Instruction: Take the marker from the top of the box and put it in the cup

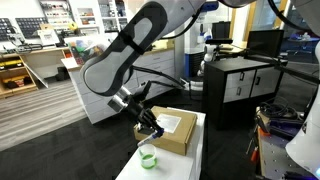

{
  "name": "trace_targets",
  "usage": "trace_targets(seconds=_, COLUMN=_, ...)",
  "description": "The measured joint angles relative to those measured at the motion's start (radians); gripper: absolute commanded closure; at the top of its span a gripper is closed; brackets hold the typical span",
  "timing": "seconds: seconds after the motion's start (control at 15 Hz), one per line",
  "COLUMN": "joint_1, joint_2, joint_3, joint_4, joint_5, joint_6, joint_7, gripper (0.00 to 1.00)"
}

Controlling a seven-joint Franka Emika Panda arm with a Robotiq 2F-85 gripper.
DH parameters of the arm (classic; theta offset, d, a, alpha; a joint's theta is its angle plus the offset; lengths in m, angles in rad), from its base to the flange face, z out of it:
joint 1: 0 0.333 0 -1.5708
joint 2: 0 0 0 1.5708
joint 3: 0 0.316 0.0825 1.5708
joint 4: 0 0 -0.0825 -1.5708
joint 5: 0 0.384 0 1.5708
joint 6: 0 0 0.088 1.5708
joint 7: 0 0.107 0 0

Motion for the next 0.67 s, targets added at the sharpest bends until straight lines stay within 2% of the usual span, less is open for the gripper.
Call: trace_targets(seconds=0.67, joint_1=0.000, joint_2=0.147, joint_3=-0.001, joint_4=0.151, joint_5=-0.032, joint_6=-0.128, joint_7=-0.033, gripper=0.93)
